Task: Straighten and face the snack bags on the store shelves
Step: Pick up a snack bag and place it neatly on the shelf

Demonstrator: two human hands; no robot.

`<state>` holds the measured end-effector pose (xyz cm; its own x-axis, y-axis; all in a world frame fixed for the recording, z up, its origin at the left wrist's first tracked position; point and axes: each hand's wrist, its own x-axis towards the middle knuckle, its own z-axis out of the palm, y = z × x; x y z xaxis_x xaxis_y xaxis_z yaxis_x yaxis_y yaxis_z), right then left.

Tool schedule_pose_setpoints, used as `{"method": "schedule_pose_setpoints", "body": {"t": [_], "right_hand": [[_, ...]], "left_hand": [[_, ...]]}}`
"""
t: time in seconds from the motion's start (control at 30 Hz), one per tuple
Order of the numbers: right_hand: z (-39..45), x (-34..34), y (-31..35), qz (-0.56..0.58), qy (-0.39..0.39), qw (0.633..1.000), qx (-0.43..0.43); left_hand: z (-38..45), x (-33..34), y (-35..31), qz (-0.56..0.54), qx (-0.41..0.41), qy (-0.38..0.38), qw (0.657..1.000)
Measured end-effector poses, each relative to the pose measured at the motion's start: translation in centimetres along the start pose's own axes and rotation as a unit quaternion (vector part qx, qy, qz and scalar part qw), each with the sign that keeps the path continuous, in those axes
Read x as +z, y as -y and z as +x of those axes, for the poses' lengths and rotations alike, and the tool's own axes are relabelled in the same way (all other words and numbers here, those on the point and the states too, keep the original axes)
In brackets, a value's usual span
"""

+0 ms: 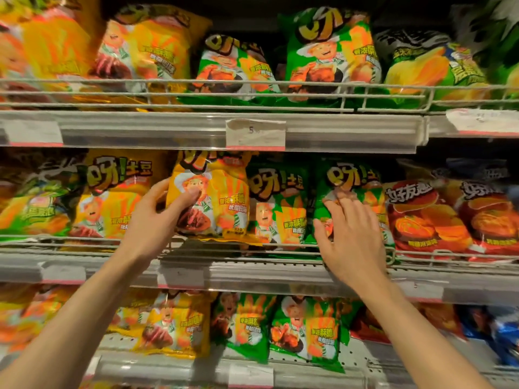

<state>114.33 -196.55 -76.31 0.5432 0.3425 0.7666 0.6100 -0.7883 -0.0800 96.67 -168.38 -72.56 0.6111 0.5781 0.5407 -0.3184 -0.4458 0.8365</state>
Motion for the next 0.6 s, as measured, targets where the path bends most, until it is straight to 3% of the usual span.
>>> {"method": "schedule_pose_setpoints", "body": {"t": [0.2, 0.4, 0.5, 0.6], "right_hand": [[0.0, -0.1, 0.3, -0.005, -0.009, 1.000, 0.000], [0.1, -0.1, 0.3, -0.005, -0.023, 1.000, -0.010], [0.0, -0.1, 0.3, 0.006, -0.016, 1.000, -0.007], [0.0, -0.3, 0.3, 0.008, -0.010, 1.000, -0.009]], "left_hand": [[1.4, -1.5, 1.4, 0.151, 0.039, -0.057, 0.986], [2.1, -2.4, 1.8, 0.292, 0.058, -0.059, 0.953], [2.0, -2.0, 2.1, 0.387, 0.082, -0.012, 0.918], [1.7, -1.3, 2.4, 0.403, 0.025, 0.066, 0.913]]}}
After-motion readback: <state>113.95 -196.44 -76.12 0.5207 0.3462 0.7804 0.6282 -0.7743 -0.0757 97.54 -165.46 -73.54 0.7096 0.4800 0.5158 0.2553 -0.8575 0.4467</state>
